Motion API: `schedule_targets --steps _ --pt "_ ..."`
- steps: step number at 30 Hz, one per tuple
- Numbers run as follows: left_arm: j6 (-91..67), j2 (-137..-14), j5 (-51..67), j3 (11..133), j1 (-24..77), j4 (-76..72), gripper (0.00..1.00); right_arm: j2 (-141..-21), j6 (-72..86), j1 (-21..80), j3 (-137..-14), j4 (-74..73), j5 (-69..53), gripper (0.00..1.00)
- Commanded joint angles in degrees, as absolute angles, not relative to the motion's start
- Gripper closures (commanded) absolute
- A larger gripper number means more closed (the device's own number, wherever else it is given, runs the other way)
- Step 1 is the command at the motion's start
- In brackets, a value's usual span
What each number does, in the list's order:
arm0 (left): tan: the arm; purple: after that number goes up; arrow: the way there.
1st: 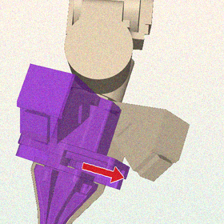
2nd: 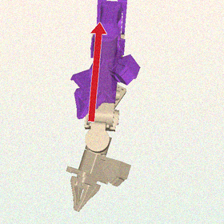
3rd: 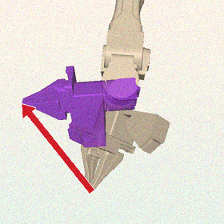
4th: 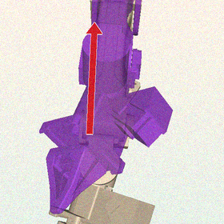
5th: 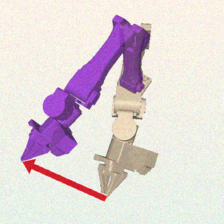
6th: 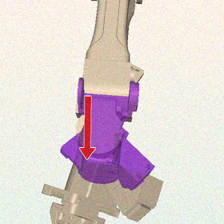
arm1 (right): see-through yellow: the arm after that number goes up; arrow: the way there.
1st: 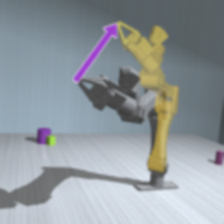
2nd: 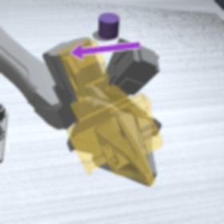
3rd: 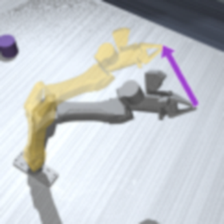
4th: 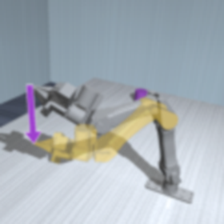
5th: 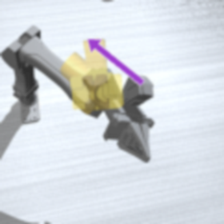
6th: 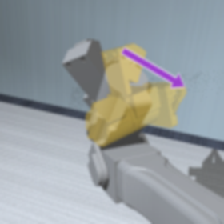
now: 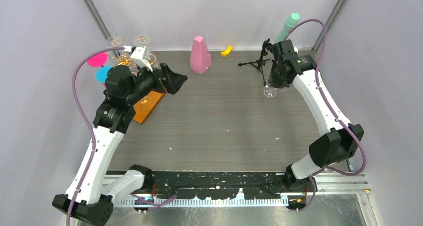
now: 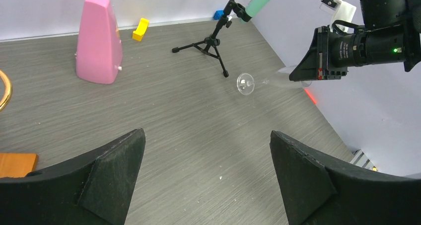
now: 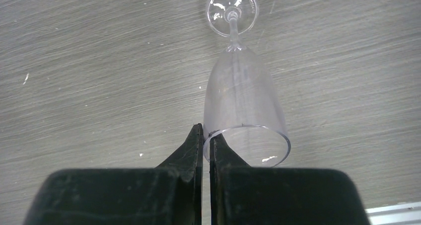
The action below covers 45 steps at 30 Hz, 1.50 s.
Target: Take the wine glass off the wine glass rack
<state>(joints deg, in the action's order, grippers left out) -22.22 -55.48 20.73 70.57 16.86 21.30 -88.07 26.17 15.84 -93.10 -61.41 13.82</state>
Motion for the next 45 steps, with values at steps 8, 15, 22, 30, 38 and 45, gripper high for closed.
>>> schedule_targets --steps 8,15,22,30,38,45 --pt "-21.7 -54.6 21.49 69.81 16.96 19.73 0.0 -89.27 23.21 11.11 -94.24 -64.78 6.07 1.0" --pt "-21.71 -54.21 21.8 69.87 16.96 20.11 0.0 -90.68 21.85 10.57 -95.59 -67.59 5.21 1.0" --pt "-21.97 -54.45 22.22 70.0 16.96 20.19 0.0 -91.94 21.32 10.46 -96.86 -68.49 6.35 0.87" --pt "-22.56 -54.71 22.39 70.14 16.96 20.2 0.0 -95.37 21.31 10.46 -99.56 -68.5 8.49 0.76" --pt "-23.03 -56.05 22.85 70.95 16.96 20.87 0.0 -101.47 20.97 10.4 -105.55 -67.55 10.75 0.68" --pt "-22.05 -57.29 22.48 72.68 16.96 23.78 0.0 -103.2 20.13 10.25 -111.04 -67.54 11.61 0.57"
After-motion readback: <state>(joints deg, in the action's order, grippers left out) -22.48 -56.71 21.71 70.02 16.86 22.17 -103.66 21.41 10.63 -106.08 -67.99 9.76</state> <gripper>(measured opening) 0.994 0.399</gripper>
